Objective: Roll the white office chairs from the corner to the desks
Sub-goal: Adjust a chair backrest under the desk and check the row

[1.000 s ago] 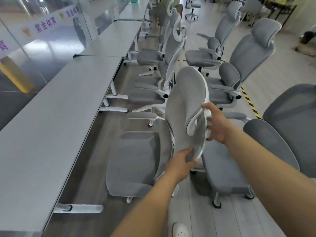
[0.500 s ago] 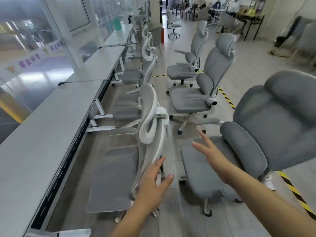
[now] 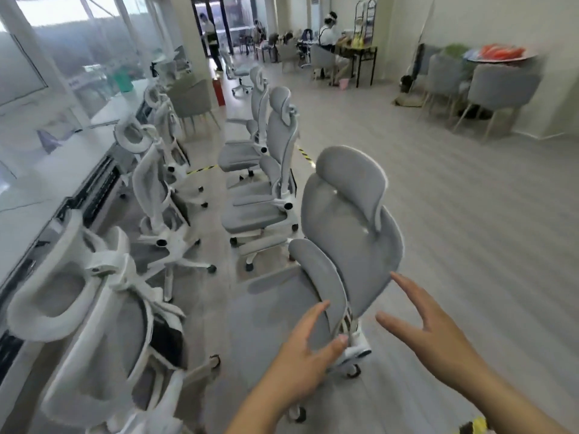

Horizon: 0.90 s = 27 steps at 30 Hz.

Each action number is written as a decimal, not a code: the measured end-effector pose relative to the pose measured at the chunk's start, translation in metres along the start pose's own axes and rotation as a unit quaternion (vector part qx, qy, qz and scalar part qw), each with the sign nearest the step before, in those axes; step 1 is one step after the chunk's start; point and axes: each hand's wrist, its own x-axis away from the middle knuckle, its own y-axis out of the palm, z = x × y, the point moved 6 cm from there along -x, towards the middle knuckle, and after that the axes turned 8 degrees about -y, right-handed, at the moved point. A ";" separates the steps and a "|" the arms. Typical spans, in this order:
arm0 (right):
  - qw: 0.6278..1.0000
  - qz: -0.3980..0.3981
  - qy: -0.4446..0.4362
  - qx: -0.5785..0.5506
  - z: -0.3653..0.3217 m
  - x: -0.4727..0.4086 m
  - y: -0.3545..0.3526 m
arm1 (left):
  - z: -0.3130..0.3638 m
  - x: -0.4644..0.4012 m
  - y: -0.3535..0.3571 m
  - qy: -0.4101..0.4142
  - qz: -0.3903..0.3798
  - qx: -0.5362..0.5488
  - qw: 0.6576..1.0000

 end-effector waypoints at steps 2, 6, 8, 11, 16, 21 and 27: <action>1.000 0.028 -0.002 -0.003 0.022 -0.016 -0.036 | 0.032 -0.034 0.029 0.026 -0.021 -0.026 0.999; 0.995 0.089 0.027 0.034 0.068 -0.057 -0.111 | 0.089 -0.113 0.083 0.066 -0.069 -0.121 0.988; 0.992 0.103 0.042 0.056 0.093 -0.081 -0.149 | 0.117 -0.160 0.114 0.094 -0.090 -0.156 0.979; 0.988 0.120 0.084 0.052 0.126 -0.122 -0.207 | 0.165 -0.234 0.163 0.106 -0.113 -0.164 0.974; 0.978 0.155 0.113 0.085 0.161 -0.200 -0.293 | 0.244 -0.380 0.216 0.087 -0.077 -0.169 0.979; 0.970 0.179 0.123 0.111 0.204 -0.282 -0.353 | 0.286 -0.518 0.251 0.017 -0.023 -0.264 0.964; 0.976 0.140 0.151 0.076 0.307 -0.398 -0.392 | 0.267 -0.640 0.267 -0.054 0.002 -0.285 0.957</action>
